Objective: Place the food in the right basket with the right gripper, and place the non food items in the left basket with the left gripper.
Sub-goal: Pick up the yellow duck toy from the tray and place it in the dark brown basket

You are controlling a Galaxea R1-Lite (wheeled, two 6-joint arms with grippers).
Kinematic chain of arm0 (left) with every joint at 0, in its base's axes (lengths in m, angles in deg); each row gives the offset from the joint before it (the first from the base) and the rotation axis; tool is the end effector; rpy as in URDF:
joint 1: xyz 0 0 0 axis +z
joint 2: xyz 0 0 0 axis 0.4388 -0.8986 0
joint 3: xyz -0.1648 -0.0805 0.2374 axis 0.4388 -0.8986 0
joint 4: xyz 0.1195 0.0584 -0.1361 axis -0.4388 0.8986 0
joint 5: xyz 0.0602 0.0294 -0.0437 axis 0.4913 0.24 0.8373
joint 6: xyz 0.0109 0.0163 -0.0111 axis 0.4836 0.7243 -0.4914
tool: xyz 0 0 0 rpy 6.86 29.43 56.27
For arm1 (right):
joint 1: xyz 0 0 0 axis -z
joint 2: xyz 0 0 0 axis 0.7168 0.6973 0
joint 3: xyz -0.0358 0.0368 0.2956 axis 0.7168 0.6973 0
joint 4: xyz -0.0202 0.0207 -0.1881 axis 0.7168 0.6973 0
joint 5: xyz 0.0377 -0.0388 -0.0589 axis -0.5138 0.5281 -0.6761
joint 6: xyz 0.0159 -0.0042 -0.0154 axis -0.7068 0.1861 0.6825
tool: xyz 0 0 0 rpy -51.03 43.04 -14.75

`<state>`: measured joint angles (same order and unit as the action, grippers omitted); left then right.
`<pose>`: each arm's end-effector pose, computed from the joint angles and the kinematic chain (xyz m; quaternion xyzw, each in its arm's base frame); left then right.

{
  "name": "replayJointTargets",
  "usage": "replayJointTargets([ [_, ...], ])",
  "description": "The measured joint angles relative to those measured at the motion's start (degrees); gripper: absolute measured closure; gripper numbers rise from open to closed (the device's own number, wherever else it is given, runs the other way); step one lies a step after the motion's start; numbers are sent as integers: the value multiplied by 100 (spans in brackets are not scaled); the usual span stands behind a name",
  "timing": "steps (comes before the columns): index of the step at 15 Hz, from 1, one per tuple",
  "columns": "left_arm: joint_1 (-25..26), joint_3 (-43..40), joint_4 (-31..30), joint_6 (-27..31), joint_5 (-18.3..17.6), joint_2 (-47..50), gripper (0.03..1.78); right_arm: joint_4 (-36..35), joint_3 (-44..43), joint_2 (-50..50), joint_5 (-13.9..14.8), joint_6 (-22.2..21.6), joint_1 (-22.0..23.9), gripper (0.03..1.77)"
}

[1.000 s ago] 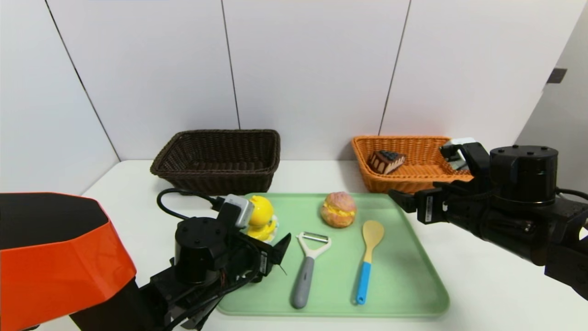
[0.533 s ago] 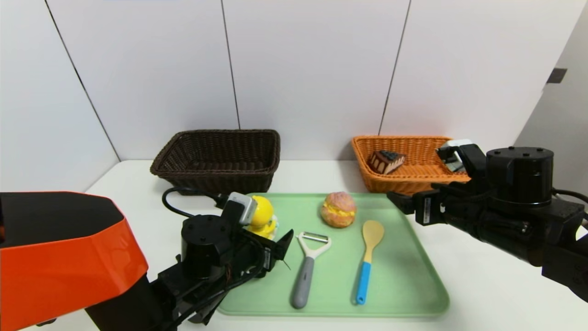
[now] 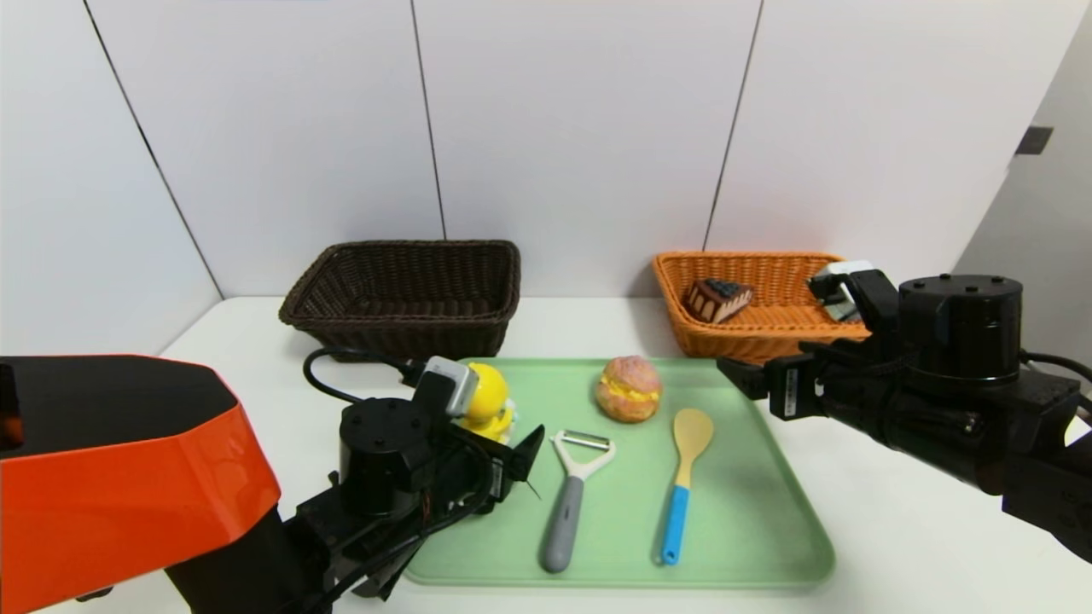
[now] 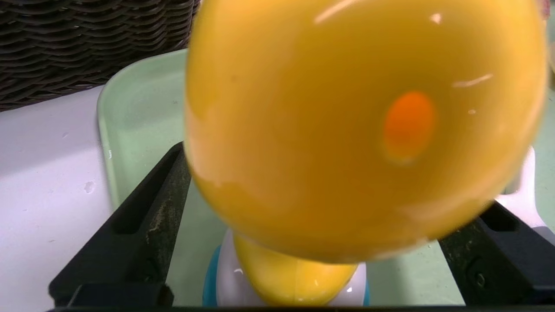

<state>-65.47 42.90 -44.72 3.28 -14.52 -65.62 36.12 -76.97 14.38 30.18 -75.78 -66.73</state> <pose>0.2429 -0.1940 0.0684 -0.0075 0.0998 -0.2355 0.9667 0.2560 0.0945 0.1502 -0.0249 0.1786 0.1067 0.9778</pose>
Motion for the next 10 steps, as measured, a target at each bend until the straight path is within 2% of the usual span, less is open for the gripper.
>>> replayJointTargets([
  [3, -2, -1, -2, 2, 2, 2, 59, 0, 2, 2, -2, -2, 2, 9],
  [5, -2, -9, 0, 2, 2, 6, 84, 0, 2, 15, -4, -2, 6, 9],
  [8, 5, -17, -39, 0, 0, 17, 100, 0, -4, 41, -9, 0, 6, 9],
  [10, 0, -30, -28, -5, -9, 30, 100, 0, -6, 52, -9, -7, 6, 9],
])
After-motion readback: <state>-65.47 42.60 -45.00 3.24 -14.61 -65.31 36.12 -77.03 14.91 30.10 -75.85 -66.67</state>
